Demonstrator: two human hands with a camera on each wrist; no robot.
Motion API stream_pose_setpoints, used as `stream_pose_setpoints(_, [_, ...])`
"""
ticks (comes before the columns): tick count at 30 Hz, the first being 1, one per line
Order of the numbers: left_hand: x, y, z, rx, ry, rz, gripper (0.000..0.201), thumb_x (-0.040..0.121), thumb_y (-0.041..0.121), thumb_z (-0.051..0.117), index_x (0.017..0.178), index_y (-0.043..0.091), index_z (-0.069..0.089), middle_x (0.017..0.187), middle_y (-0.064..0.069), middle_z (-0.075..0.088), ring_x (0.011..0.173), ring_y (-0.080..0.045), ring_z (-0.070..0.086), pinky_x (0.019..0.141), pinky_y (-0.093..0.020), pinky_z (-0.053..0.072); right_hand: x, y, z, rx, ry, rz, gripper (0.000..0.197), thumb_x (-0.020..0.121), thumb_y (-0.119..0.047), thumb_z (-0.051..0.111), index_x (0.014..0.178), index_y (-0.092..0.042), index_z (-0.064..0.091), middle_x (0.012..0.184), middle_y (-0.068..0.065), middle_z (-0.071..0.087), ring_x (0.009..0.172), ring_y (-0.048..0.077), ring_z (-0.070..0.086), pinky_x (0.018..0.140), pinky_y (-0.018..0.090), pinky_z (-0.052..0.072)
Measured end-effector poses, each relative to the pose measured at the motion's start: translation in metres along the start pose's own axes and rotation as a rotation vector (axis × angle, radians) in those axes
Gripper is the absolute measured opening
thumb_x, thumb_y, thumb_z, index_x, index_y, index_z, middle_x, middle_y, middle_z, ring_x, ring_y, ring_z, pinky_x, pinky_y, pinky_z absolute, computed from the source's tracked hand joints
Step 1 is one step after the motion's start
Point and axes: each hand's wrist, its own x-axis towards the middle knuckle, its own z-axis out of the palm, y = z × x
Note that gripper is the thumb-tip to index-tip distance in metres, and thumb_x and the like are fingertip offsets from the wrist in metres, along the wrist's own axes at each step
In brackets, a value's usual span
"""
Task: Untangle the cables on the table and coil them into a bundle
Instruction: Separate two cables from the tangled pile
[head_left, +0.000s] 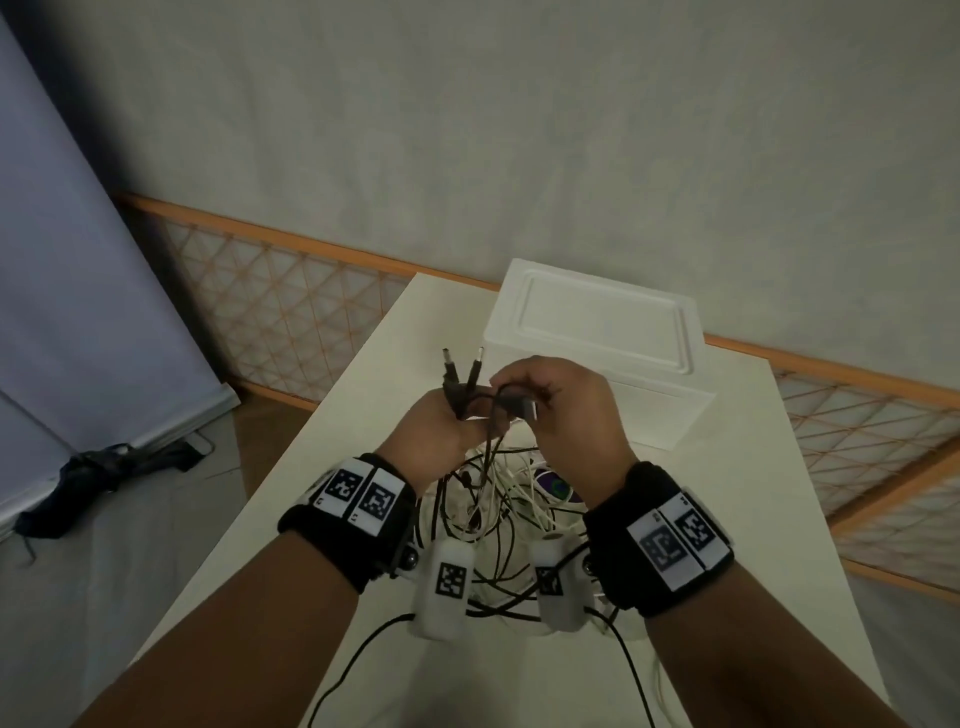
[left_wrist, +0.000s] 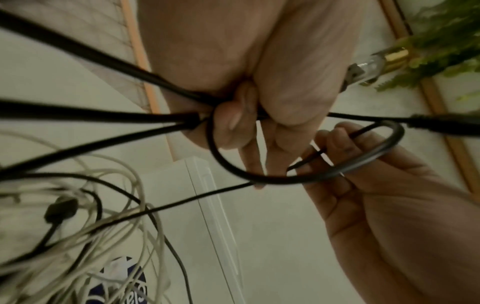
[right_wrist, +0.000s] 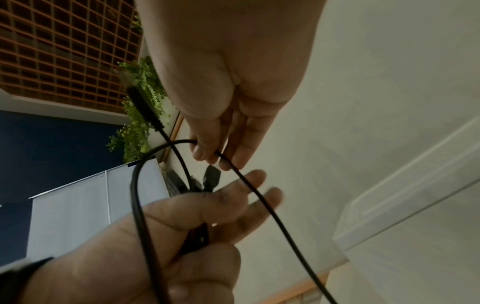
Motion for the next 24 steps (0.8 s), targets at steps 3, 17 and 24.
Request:
stream_pose_setpoints(3, [0.003,0.001,0.000,-0.018,-0.061,0.023,0.016,0.085,0.000,0.064,0.079,0.013,0.071,0.066,0.008,0.070,0.064,0.000,0.065,0.070,-0.024,0.053,0.003,-0.001,-0.001,0.093,0.082,0.061,0.025,0.081,0.001,0.063,0.085,-0.022,0.071,0.081,-0.019,0.067,0.081,-0.002,0.063,0.074,0.014,0.049])
stream_pose_setpoints(17, [0.008,-0.007,-0.011,-0.479,0.218,-0.121,0.007,0.090,0.011,0.062,0.092,0.011,0.069,0.089,-0.005,0.074,0.036,-0.006,0.025,0.036,-0.018,0.019,-0.008,0.019,0.016,0.077,-0.320,0.312,0.016,0.095,-0.012,0.051,0.081,-0.017,0.058,0.075,0.001,0.067,0.067,0.013,0.064,0.070,0.036,0.055])
stream_pose_setpoints(24, [0.003,-0.042,-0.036,-0.657,0.343,-0.403,0.026,0.093,0.024,0.058,0.071,0.017,0.046,0.047,0.007,0.025,0.038,-0.009,0.022,0.044,-0.024,0.021,-0.038,0.050,-0.043,-0.320,0.057,0.361,0.010,0.093,-0.020,0.057,0.085,-0.024,0.060,0.075,-0.005,0.062,0.073,0.018,0.059,0.063,0.012,0.039])
